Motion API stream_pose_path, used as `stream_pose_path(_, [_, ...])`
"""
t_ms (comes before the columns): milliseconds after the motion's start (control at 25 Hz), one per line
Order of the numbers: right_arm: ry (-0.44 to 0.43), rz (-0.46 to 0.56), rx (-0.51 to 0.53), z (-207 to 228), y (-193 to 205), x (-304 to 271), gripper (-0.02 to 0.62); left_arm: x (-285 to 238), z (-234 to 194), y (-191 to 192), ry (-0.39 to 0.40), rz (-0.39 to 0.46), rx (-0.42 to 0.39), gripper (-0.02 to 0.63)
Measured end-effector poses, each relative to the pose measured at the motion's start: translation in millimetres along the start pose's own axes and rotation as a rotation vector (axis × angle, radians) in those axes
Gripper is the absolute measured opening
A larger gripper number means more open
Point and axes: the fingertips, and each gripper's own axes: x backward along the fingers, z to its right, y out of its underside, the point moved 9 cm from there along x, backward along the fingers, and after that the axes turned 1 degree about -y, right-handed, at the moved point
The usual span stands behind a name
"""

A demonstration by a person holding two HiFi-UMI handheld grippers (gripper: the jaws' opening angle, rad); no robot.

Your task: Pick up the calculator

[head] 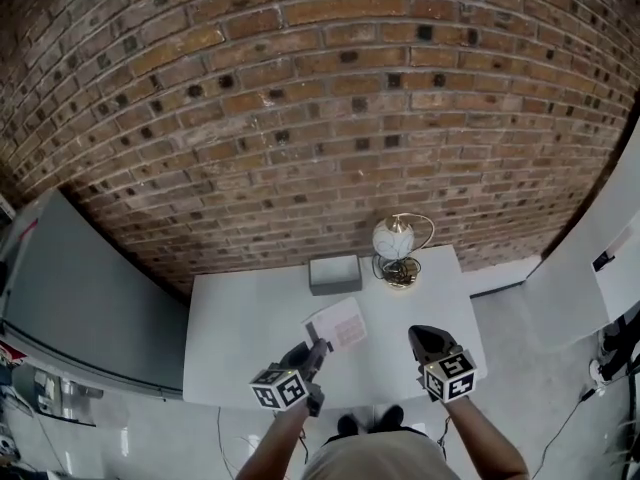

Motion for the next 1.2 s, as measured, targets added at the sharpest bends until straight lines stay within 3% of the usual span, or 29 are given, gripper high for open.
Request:
stream_pose_path(520, [0.037, 0.062, 0.070, -39, -20, 9, 0.011, 47, -28, -25, -0.015, 0.064, -0.010, 0.080])
stream_pose_path(1200, [-0.007, 0.147, 0.106, -11, -61, 11, 0.011, 61, -16, -60, -0.076, 0.200, -0.048, 0.080])
